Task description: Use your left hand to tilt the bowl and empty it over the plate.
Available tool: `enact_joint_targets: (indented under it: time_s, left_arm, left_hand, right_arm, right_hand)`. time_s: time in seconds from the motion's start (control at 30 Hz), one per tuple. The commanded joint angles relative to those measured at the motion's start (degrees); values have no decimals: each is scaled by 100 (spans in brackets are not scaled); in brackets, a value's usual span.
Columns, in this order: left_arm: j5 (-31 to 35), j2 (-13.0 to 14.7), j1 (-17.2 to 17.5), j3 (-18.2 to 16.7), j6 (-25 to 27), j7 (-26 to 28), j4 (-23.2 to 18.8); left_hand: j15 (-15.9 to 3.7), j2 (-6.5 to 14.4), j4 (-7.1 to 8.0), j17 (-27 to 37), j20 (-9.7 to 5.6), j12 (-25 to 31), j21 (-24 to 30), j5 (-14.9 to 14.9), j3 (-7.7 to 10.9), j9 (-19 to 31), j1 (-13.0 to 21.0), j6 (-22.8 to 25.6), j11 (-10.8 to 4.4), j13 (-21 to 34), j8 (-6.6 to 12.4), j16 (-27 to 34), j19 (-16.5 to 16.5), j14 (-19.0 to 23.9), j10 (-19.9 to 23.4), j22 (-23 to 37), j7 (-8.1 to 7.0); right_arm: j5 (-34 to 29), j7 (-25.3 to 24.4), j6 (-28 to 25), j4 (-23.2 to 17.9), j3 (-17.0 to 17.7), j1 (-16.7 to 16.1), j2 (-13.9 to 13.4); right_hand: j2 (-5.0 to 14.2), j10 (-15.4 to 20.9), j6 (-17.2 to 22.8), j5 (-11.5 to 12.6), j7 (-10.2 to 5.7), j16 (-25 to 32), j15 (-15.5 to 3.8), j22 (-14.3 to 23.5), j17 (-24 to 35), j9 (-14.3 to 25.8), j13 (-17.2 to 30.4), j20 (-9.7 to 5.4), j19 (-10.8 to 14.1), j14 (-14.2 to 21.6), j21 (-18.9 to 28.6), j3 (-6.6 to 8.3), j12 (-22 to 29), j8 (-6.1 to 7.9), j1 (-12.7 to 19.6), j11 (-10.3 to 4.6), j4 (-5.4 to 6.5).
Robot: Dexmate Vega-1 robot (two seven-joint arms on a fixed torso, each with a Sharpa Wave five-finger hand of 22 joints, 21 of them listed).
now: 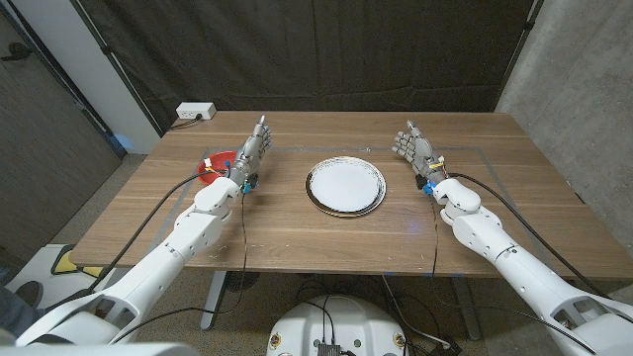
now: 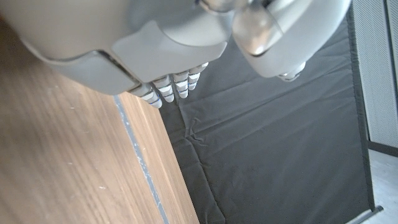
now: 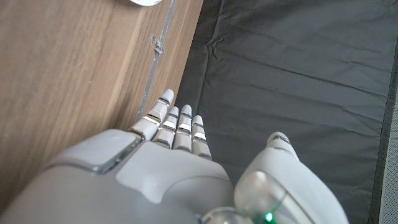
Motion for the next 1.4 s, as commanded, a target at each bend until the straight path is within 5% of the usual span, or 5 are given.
enact_joint_targets:
  time_s: [0.03,0.37,0.83,1.17,1.4]
  left_arm:
    - [417,220,185,5,271,416,-734]
    - [822,652,654,-139,715,1115,-1609]
    - [829,1095,1337,-617,-50,1109,-1789]
    - [592,1953,2080,-1146,149,795,-2349]
    - [850,2113,2690,-1540,41,1280,-2570]
  left_hand:
    - [-2,43,-55,7,-128,31,40,29,7,15,113,82,5,7,67,45,60,76,65,9,-24]
    - [-48,167,-352,16,-50,172,249,-21,87,21,776,612,16,13,169,169,886,864,760,30,39]
    - [-284,163,-644,24,-63,277,382,-93,110,34,1393,1384,-150,21,312,233,1566,1615,1518,52,-89]
    - [-264,173,-687,26,-42,269,382,-113,110,36,1496,1469,-136,24,304,220,1635,1709,1616,56,-58]
    - [-265,169,-709,26,-33,263,378,-120,110,37,1542,1516,-149,24,309,210,1649,1729,1645,57,-57]
  right_arm:
    - [-17,227,-2,76,107,74,-82]
    - [52,420,26,47,228,97,-220]
    - [-205,-234,-214,-954,160,-405,-364]
    - [-331,-230,96,-1076,57,-496,-266]
    - [-368,-357,58,-1167,-13,-574,-199]
  right_hand:
    - [8,52,75,17,-10,24,-10,30,25,31,20,-133,56,43,-30,21,28,34,53,0,-6]
    - [25,122,122,12,-10,47,-24,33,30,30,18,-127,87,114,-57,13,52,47,42,14,-2]
    - [44,148,165,9,-24,46,-33,35,30,31,17,-135,116,132,-79,15,58,57,53,-3,-10]
    - [38,160,195,4,-28,44,-54,36,29,31,17,-133,156,150,-98,4,58,62,56,-3,-21]
    - [41,166,214,2,-38,48,-47,37,30,32,16,-118,168,172,-113,0,58,64,56,-4,-24]
